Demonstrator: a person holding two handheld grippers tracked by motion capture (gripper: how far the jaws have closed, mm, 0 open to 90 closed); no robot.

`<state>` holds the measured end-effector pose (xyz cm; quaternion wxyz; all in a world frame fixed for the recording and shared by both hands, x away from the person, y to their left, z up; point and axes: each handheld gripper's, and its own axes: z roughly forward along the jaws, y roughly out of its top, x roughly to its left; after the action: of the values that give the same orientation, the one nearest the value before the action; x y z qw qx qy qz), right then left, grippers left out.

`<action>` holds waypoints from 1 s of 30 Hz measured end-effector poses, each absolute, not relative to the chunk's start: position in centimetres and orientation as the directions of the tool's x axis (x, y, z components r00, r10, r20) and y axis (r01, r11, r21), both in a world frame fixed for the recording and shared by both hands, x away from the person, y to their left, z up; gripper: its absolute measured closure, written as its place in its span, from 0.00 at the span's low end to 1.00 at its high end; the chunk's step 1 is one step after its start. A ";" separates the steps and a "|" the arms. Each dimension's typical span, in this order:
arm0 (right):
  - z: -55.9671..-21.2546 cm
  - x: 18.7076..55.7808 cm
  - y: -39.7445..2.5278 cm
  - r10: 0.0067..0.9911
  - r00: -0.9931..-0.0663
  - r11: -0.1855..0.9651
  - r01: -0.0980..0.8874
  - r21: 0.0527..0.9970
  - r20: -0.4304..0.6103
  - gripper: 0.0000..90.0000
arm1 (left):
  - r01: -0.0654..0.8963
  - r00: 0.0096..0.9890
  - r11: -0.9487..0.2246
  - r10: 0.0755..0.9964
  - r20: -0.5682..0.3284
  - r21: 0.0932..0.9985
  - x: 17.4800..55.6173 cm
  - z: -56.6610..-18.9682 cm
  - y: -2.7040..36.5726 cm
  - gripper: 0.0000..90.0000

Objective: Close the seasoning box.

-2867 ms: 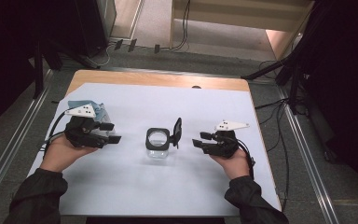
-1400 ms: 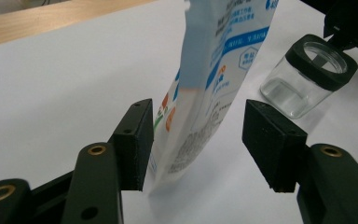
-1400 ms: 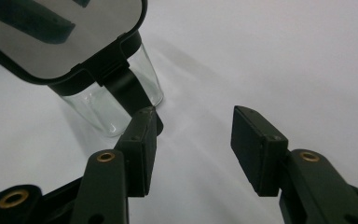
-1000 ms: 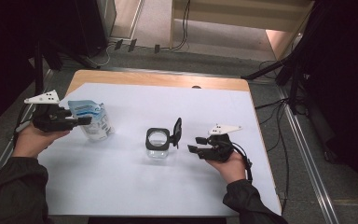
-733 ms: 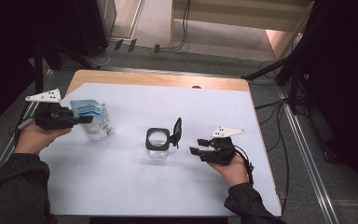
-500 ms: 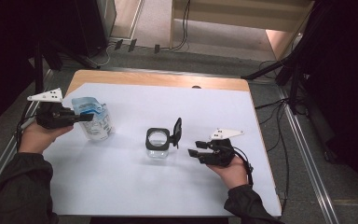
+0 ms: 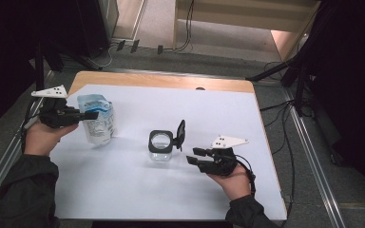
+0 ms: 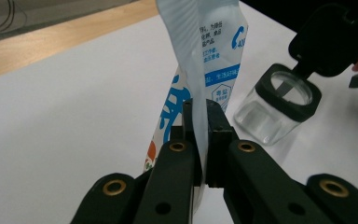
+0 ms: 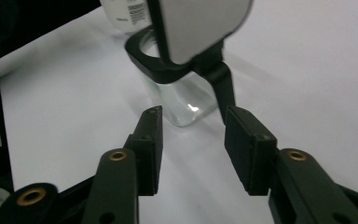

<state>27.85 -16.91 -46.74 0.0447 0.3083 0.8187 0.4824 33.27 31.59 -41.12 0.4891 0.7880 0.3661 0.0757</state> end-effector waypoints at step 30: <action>-45.1 24.4 -7.3 0.413 -0.890 0.421 0.375 0.826 0.193 0.75 | 0.505 0.727 -0.244 0.637 -0.255 0.828 30.5 -37.5 27.5 1.00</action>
<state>24.35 -7.34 -45.11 0.0197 0.2337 0.8426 0.4848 30.50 27.50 -37.46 0.4962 0.7857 0.3633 0.0669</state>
